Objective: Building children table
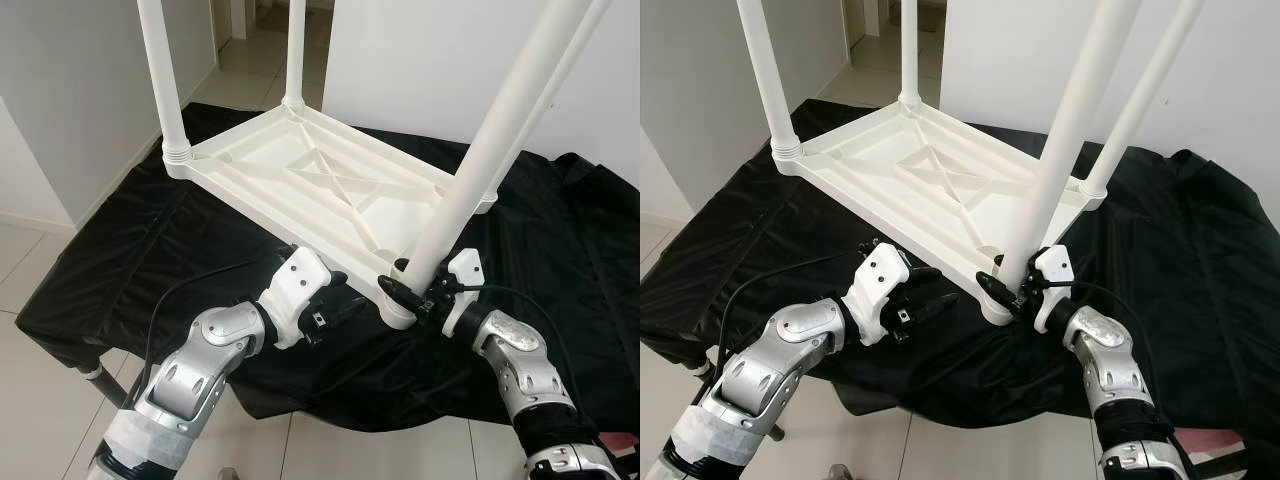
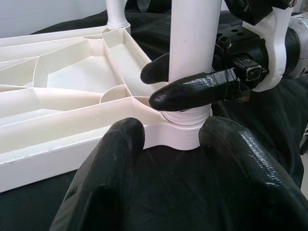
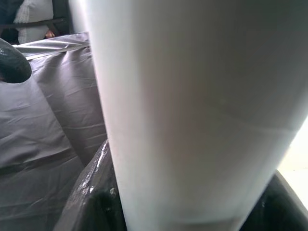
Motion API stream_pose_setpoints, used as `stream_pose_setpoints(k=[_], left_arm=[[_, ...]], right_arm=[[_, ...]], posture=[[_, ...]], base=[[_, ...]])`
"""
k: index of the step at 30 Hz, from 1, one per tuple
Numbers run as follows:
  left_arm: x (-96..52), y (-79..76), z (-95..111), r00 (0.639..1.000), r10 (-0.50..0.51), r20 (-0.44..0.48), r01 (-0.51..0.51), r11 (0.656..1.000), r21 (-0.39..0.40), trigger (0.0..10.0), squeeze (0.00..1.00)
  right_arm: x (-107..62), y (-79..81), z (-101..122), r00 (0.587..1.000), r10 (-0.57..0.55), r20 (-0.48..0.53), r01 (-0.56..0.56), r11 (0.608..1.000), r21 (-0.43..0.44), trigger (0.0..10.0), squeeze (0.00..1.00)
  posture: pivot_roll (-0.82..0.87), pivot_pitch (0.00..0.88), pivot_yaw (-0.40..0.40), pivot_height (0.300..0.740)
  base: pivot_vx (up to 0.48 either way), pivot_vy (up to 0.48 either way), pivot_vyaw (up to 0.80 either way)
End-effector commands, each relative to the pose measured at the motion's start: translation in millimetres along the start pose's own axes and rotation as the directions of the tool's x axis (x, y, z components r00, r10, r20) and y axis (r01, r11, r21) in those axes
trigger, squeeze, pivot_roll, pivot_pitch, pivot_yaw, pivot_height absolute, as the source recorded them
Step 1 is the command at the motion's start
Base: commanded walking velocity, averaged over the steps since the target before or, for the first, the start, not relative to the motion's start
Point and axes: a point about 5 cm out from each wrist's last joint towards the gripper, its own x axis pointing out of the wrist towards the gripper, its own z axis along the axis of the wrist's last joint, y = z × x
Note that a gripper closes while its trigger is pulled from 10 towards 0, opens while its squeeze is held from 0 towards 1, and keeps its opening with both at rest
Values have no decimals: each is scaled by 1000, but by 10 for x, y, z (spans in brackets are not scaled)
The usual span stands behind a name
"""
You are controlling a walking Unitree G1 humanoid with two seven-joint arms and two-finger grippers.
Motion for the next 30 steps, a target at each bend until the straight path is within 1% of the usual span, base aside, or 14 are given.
stream_pose_setpoints(k=[1, 11, 14, 18, 19, 20, 22, 23, 24, 25, 27, 28, 29, 30], left_arm=[[17, -11, -18, 1000, -12, -7, 12, 1000, 3, 10000, 0], [15, 12, -20, 1000, 5, -3, -5, 1000, 5, 10000, 0], [25, 1, -24, 1000, 5, -1, -5, 1000, 0, 10000, 0], [26, 0, -24, 1000, 5, -1, -5, 1000, -1, 10000, 0], [31, 0, -26, 1000, 5, -1, -5, 1000, -2, 10000, 0], [31, 0, -26, 1000, 5, -1, -5, 1000, -2, 10000, 0], [29, -3, -30, 1000, 3, -2, -3, 1000, -2, 10000, 0], [29, -3, -30, 1000, 3, -2, -3, 1000, -2, 10000, 0], [25, -3, -32, 1000, 3, -2, -3, 1000, -3, 10000, 0], [25, -3, -32, 1000, 3, -2, -3, 1000, -3, 10000, 0], [20, 7, -36, 1000, 13, -4, -13, 1000, -4, 10000, 0], [20, 7, -36, 1000, 13, -4, -13, 1000, -4, 10000, 0], [21, 15, -35, 1000, 19, -3, -19, 1000, -7, 10000, 0], [21, 15, -35, 1000, 19, -3, -19, 1000, -7, 10000, 0]], right_arm=[[-18, 13, 1, 1000, -17, 18, 16, 1000, 3, 10000, 0], [-48, 32, 140, 973, -201, 116, 199, 980, 25, 10000, 0], [-51, 74, 132, 932, -346, 108, 346, 938, 18, 10000, 0], [-53, 77, 128, 923, -370, 105, 370, 929, 17, 10000, 0], [-59, 98, 100, 897, -433, 92, 431, 901, 47, 10000, 0], [-59, 98, 100, 897, -433, 92, 431, 901, 47, 10000, 0], [-89, 156, 36, 795, -605, 37, 599, 794, 100, 10000, 0], [-89, 156, 36, 795, -605, 37, 599, 794, 100, 10000, 0], [-103, 185, 33, 748, -663, 25, 656, 744, 124, 10000, 0], [-103, 185, 33, 748, -663, 25, 656, 744, 124, 10000, 0], [-127, 246, 45, 663, -749, 10, 741, 658, 133, 10000, 0], [-127, 246, 45, 663, -749, 10, 741, 658, 133, 10000, 0], [-138, 300, 29, 587, -810, -9, 804, 581, 123, 10000, 0], [-138, 300, 29, 587, -810, -9, 804, 581, 123, 10000, 0]], posture=[[-5, 22, -67, 740], [-3, 13, -77, 740], [-9, 13, -79, 740], [-9, 13, -79, 740], [-15, 15, -77, 740], [-15, 15, -77, 740], [-10, 19, -83, 740], [-10, 19, -83, 740], [-10, 19, -83, 740], [-10, 19, -83, 740], [-5, 24, -87, 740], [-5, 24, -87, 740], [-6, 27, -87, 740], [-6, 27, -87, 740]], base=[[0, 0, 0], [0, 0, 0], [0, 0, 0], [0, 0, 0], [0, 0, 0], [0, 0, 0], [0, 0, 0], [0, 0, 0], [0, 0, 0], [0, 0, 0], [0, 0, 0], [0, 0, 0], [0, 0, 0], [0, 0, 0]])
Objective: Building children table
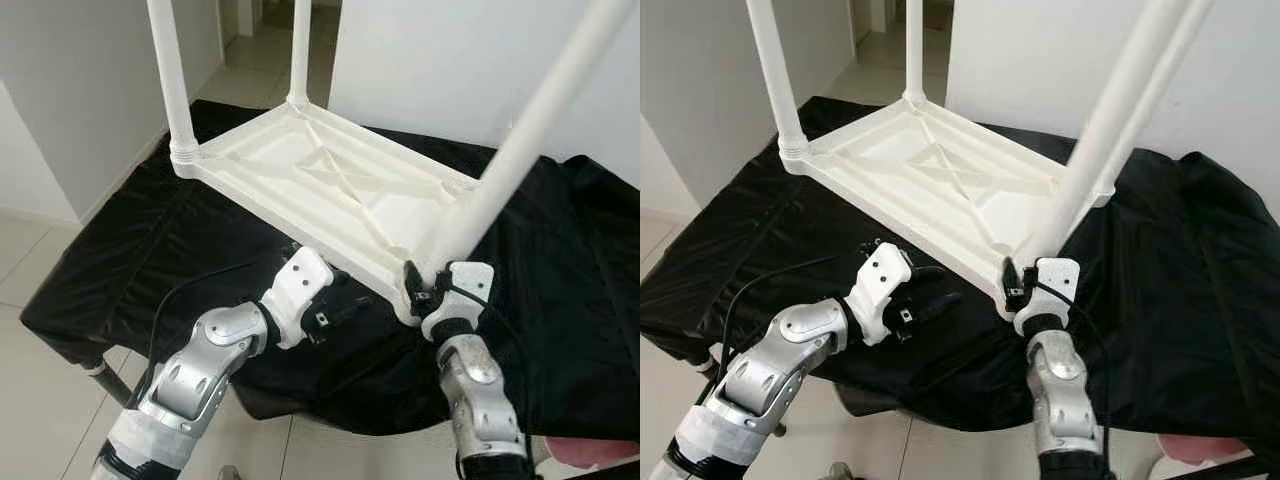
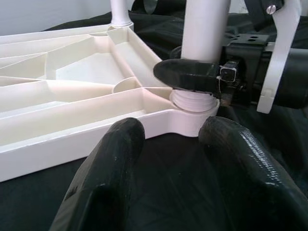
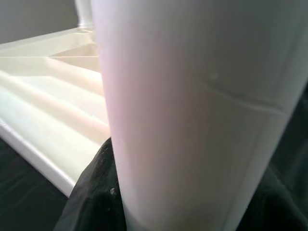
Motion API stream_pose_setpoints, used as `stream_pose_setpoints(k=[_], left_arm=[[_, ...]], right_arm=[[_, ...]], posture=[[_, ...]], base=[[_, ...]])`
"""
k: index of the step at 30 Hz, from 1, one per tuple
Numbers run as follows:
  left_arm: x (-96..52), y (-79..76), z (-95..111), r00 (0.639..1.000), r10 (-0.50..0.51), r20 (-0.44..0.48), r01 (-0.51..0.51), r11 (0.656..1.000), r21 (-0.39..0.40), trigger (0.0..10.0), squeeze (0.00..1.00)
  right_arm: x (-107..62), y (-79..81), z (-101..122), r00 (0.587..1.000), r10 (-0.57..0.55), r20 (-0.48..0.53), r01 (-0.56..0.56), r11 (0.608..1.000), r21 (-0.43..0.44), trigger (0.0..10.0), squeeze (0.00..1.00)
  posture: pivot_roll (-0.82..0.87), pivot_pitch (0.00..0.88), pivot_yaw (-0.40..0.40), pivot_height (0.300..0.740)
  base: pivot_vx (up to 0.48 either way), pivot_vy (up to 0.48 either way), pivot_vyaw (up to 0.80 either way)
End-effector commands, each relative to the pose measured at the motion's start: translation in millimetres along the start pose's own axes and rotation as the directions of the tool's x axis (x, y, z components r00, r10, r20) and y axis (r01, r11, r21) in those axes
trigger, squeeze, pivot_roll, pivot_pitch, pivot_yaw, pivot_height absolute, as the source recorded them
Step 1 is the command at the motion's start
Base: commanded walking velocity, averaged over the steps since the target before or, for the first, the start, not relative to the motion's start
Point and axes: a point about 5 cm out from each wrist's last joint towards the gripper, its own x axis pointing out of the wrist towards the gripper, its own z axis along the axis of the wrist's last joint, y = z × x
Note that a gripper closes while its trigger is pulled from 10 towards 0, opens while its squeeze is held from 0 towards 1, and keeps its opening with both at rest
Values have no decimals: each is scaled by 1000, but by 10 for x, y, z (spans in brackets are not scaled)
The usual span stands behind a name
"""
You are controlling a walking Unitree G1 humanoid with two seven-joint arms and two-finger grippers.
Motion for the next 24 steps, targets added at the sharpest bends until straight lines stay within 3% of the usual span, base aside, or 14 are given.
stream_pose_setpoints(k=[1, 4, 18, 19, 24], left_arm=[[0, 24, -38, 1000, 20, -13, -20, 1000, -5, 10000, 0], [0, 2, -43, 1000, 9, -13, -9, 1000, -12, 10000, 0], [-8, 18, -50, 1000, 7, -18, -7, 1000, -10, 10000, 0], [-8, 14, -49, 1000, 7, -18, -7, 1000, -10, 10000, 0], [-2, 2, -51, 1000, 7, -17, -7, 1000, -12, 10000, 0]], right_arm=[[-58, -107, -5, 989, -148, -1, 148, 989, -25, 10000, 0], [-71, -43, 4, 990, -140, -2, 140, 990, 17, 10000, 0], [-103, -33, 18, 988, -153, -7, 154, 988, 9, 10000, 0], [-105, -26, 27, 990, -144, -6, 144, 989, 19, 10000, 1000], [-102, -23, 82, 995, -101, 21, 100, 995, 12, 10000, 1000]], posture=[[-6, 27, -87, 740], [-18, 32, -75, 740], [-18, 36, -70, 740], [-16, 36, -72, 740], [-13, 32, -81, 740]], base=[[0, 0, 0], [0, 0, 0], [0, 0, 0], [0, 0, 0], [0, 0, 0]])
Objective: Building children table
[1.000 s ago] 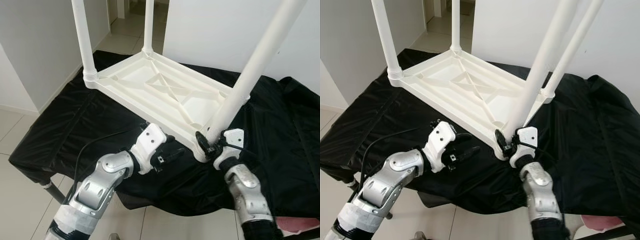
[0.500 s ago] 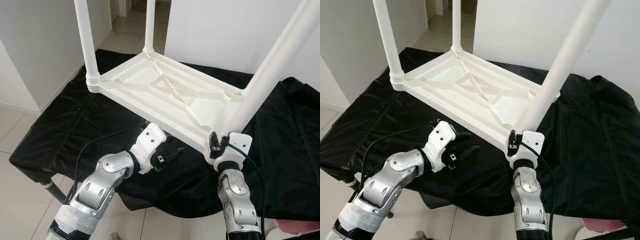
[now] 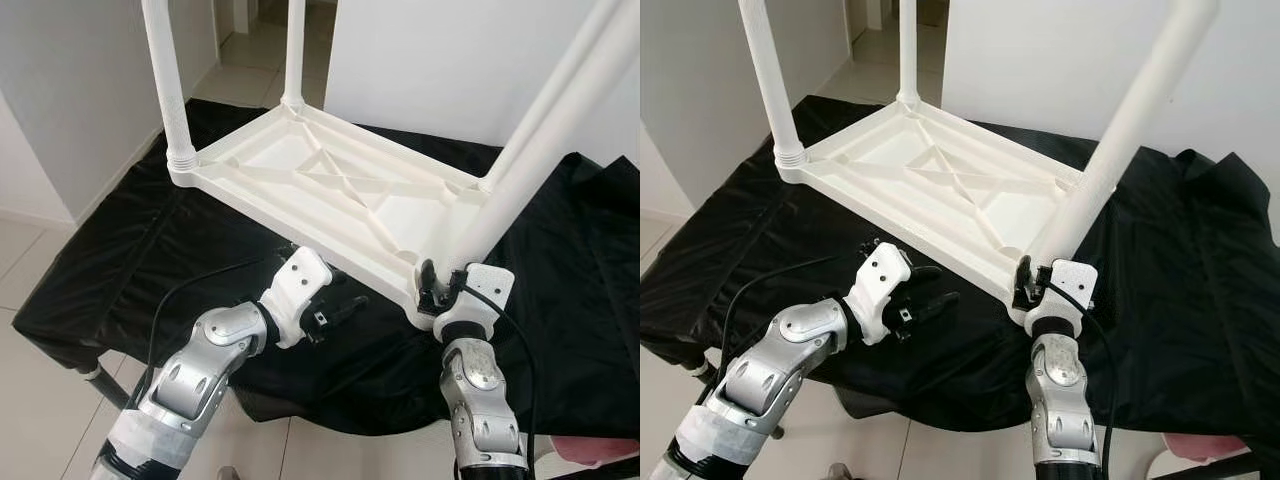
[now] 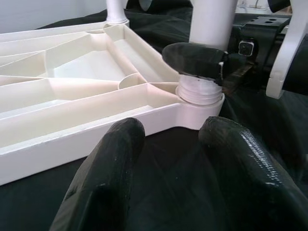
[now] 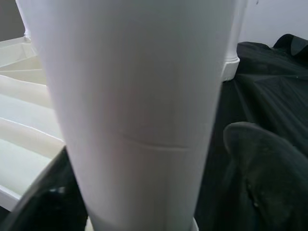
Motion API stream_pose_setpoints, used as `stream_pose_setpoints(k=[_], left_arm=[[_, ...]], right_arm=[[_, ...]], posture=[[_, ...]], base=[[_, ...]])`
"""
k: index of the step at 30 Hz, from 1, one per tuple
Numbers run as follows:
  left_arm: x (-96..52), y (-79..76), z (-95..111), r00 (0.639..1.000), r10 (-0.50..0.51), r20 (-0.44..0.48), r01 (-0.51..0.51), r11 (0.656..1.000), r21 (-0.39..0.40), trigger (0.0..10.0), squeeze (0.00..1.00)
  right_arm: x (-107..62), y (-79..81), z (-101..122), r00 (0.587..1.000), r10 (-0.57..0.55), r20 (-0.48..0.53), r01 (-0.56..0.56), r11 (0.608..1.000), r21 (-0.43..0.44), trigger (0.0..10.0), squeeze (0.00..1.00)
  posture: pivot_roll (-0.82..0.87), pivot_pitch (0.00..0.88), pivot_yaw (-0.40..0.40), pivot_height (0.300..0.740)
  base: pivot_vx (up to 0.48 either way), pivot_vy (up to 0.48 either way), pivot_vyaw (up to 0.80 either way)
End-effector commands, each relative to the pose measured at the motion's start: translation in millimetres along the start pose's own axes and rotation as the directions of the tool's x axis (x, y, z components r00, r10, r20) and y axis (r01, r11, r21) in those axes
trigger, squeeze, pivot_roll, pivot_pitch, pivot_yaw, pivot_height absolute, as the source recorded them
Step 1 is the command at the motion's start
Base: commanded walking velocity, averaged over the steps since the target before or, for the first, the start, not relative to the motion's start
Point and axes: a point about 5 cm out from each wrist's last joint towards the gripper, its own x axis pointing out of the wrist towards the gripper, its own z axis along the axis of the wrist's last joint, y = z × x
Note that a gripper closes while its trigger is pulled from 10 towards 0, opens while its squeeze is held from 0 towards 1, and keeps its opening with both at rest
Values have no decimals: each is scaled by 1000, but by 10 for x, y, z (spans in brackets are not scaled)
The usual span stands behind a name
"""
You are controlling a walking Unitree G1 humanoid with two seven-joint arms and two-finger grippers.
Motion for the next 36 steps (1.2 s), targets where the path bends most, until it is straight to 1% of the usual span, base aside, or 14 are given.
stream_pose_setpoints(k=[1, 8, 12, 13, 14, 15, 16, 18, 31, 32, 33, 34, 35, 36], left_arm=[[-4, -4, -41, 1000, 6, -14, -6, 1000, -7, 10000, 0], [-14, -20, -48, 1000, 11, -14, -11, 1000, -8, 10000, 0], [-14, -20, -48, 1000, 11, -14, -11, 1000, -8, 10000, 0], [-10, -24, -48, 1000, 9, -14, -9, 1000, -10, 10000, 0], [-7, -25, -47, 1000, 4, -14, -4, 1000, -9, 10000, 0], [-7, -25, -47, 1000, 4, -14, -4, 1000, -9, 10000, 0], [-4, -26, -44, 1000, -1, -14, 1, 1000, -8, 10000, 0], [-16, -20, -44, 1000, -1, -17, 1, 1000, -3, 10000, 0], [-46, -16, -45, 1000, 10, -20, -11, 1000, -2, 10000, 0], [-47, -18, -44, 1000, 10, -19, -10, 1000, -2, 10000, 0], [-50, -16, -43, 1000, 10, -20, -10, 1000, -1, 10000, 0], [-50, -16, -43, 1000, 10, -20, -10, 1000, -1, 10000, 0], [-54, -11, -43, 1000, 11, -22, -11, 1000, 1, 10000, 0], [-54, -11, -43, 1000, 11, -22, -11, 1000, 1, 10000, 0]], right_arm=[[-45, 26, 5, 999, 32, 3, -32, 999, 19, 10000, 1000], [-84, -65, 23, 979, 203, 7, -204, 979, 31, 10000, 1000], [-85, -64, 22, 978, 209, 5, -209, 977, 33, 10000, 1000], [-80, -52, 13, 947, 321, -4, -321, 947, 25, 10000, 0], [-47, -65, 16, 891, 454, -15, -454, 891, 5, 10000, 0], [-47, -65, 16, 891, 454, -15, -454, 891, 5, 10000, 0], [-15, -97, 27, 808, 589, -33, -589, 808, -14, 10000, 0], [48, -135, 59, 777, 627, -47, -629, 776, -43, 10000, 0], [226, -160, 91, 711, 699, -80, -704, 705, -92, 10000, 0], [235, -169, 75, 697, 712, -88, -717, 691, -90, 5804, 0], [235, -183, 50, 682, 724, -100, -731, 676, -91, 2471, 0], [235, -183, 50, 682, 724, -100, -731, 676, -91, 2471, 0], [230, -207, 21, 662, 741, -114, -749, 656, -92, 0, 0], [230, -207, 21, 662, 741, -114, -749, 656, -92, 0, 0]], posture=[[-11, 32, -83, 740], [-7, 32, -93, 740], [-7, 32, -93, 740], [-14, 33, -91, 740], [-15, 32, -87, 740], [-15, 32, -87, 740], [-15, 32, -87, 740], [-10, 28, -87, 740], [7, 23, -87, 740], [7, 23, -87, 740], [12, 22, -88, 740], [12, 22, -88, 740], [12, 21, -87, 740], [12, 21, -87, 740]], base=[[0, 0, 0], [0, 0, 0], [0, 0, 0], [0, 0, 0], [0, 0, 0], [0, 0, 0], [0, 0, 0], [0, 0, 0], [0, 0, 0], [0, 0, 0], [0, 0, 0], [0, 0, 0], [0, 0, 0], [0, 0, 0]])
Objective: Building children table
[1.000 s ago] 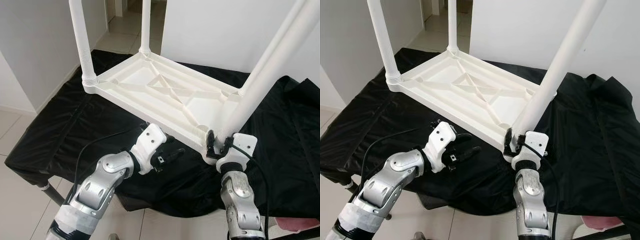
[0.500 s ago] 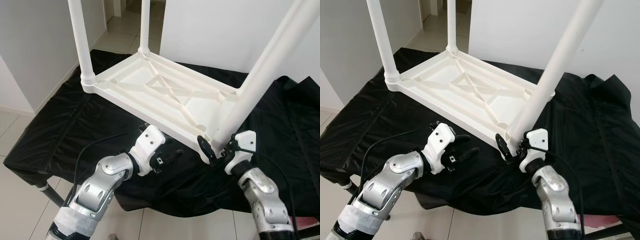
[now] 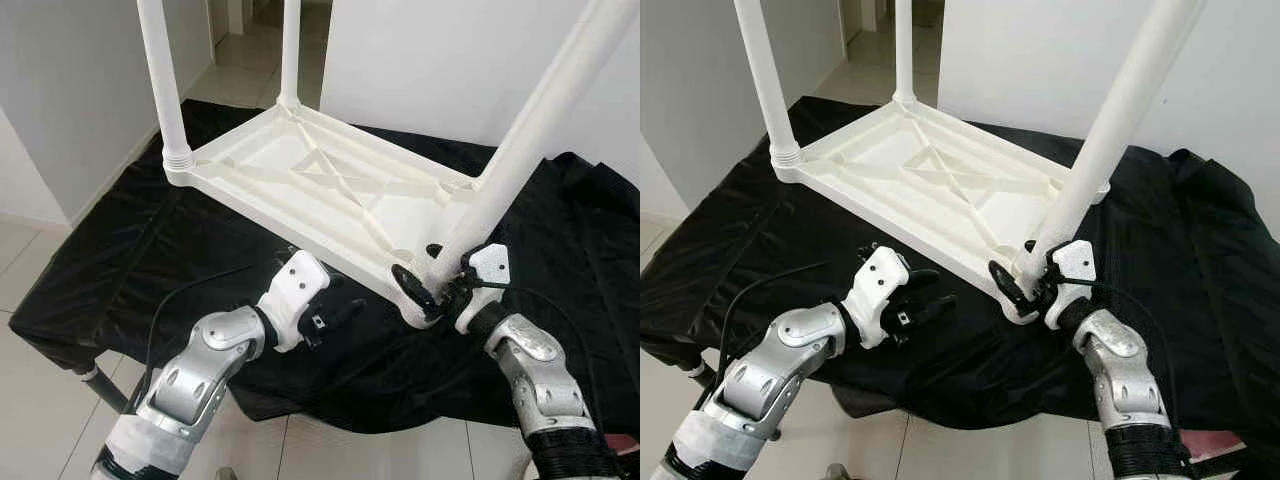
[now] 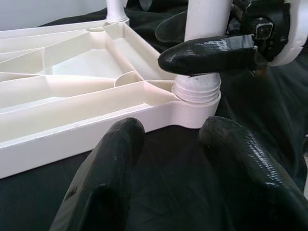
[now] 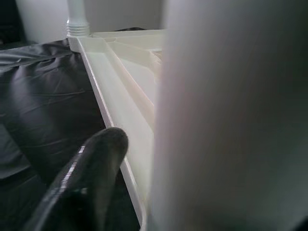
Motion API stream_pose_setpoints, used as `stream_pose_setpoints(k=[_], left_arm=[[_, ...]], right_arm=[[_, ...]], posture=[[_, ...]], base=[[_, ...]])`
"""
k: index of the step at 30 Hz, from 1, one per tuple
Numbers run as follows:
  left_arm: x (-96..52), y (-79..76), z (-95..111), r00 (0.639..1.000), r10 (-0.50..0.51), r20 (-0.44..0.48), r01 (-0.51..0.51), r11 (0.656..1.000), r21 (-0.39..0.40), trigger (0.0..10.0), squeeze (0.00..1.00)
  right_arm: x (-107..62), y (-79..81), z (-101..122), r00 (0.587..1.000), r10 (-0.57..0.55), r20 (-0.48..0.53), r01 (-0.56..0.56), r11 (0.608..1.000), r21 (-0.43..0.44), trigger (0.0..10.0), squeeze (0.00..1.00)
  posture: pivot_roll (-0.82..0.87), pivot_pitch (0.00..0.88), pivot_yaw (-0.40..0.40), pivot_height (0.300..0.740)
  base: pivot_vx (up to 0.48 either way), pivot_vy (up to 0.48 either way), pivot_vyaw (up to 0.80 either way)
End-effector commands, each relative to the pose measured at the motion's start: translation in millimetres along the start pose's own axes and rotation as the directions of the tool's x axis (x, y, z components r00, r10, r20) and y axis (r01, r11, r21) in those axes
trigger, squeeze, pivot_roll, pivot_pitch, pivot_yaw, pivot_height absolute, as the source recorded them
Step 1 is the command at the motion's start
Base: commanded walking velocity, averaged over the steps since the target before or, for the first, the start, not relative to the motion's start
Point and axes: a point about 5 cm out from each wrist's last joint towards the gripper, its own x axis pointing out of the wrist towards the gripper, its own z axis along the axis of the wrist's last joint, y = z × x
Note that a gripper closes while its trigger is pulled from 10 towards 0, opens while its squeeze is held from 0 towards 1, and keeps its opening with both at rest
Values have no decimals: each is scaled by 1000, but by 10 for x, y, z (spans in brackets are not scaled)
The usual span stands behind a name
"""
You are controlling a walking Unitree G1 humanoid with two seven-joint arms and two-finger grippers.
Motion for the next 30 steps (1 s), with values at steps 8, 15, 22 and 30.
stream_pose_setpoints(k=[8, 15, 22, 30], left_arm=[[-13, -7, -5, 1000, 0, -12, 0, 1000, 6, 10000, 0], [-13, -8, -7, 1000, -4, -12, 4, 1000, 6, 10000, 0], [-5, -22, -15, 1000, -10, -12, 10, 1000, 1, 10000, 0], [-9, -23, -18, 1000, -16, -14, 16, 1000, 1, 10000, 0]], right_arm=[[-66, 105, -223, 995, 78, -69, -75, 996, 36, 0, 0], [-69, 110, -221, 999, 7, -52, -4, 998, 65, 10000, 0], [-78, 102, -216, 971, -236, -37, 238, 969, 64, 10000, 0], [-149, 176, -250, 924, -381, -37, 382, 921, 79, 10000, 0]], posture=[[11, 16, -84, 740], [6, 15, -84, 740], [0, 18, -82, 740], [-3, 19, -79, 740]], base=[[0, 0, 0], [0, 0, 0], [0, 0, 0], [0, 0, 0]])
